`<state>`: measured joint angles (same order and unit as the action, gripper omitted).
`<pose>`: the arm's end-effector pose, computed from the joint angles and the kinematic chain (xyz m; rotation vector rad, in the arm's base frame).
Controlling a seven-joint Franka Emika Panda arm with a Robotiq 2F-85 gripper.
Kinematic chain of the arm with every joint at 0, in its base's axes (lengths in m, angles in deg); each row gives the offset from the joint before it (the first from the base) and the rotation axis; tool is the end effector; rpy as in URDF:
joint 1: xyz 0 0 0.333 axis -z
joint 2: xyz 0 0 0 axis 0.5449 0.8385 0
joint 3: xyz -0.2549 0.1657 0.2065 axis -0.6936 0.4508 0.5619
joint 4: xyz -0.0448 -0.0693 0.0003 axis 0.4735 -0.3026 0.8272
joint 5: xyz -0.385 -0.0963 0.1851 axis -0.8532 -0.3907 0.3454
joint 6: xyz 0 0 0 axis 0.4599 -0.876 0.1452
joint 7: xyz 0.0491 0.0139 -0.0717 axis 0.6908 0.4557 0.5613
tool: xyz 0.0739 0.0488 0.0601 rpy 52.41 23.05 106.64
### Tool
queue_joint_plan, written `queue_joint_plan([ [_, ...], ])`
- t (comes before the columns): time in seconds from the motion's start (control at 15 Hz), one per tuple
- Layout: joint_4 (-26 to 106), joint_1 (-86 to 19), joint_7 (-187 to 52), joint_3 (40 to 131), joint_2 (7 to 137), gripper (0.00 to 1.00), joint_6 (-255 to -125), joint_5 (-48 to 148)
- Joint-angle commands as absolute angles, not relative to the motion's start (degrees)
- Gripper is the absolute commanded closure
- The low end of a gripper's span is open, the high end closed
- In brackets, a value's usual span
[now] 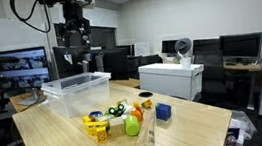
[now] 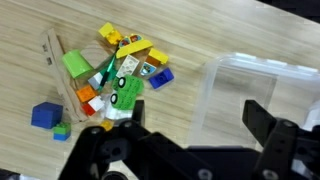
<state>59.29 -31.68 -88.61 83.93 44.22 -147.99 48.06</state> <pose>0.5136 -0.0777 0.5977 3.0851 0.2786 -0.2106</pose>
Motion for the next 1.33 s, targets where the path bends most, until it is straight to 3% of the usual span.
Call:
queue_joint_plan([
  [0.0,64.12,-29.34,-87.43,83.01,44.94,0.00,-155.19,43.69],
  [0.53,72.50,-24.25,-81.72,79.49,51.01,0.00,-170.22,35.70],
  [1.27,73.21,-24.36,-75.20,79.60,63.93,0.00,-181.51,36.34],
])
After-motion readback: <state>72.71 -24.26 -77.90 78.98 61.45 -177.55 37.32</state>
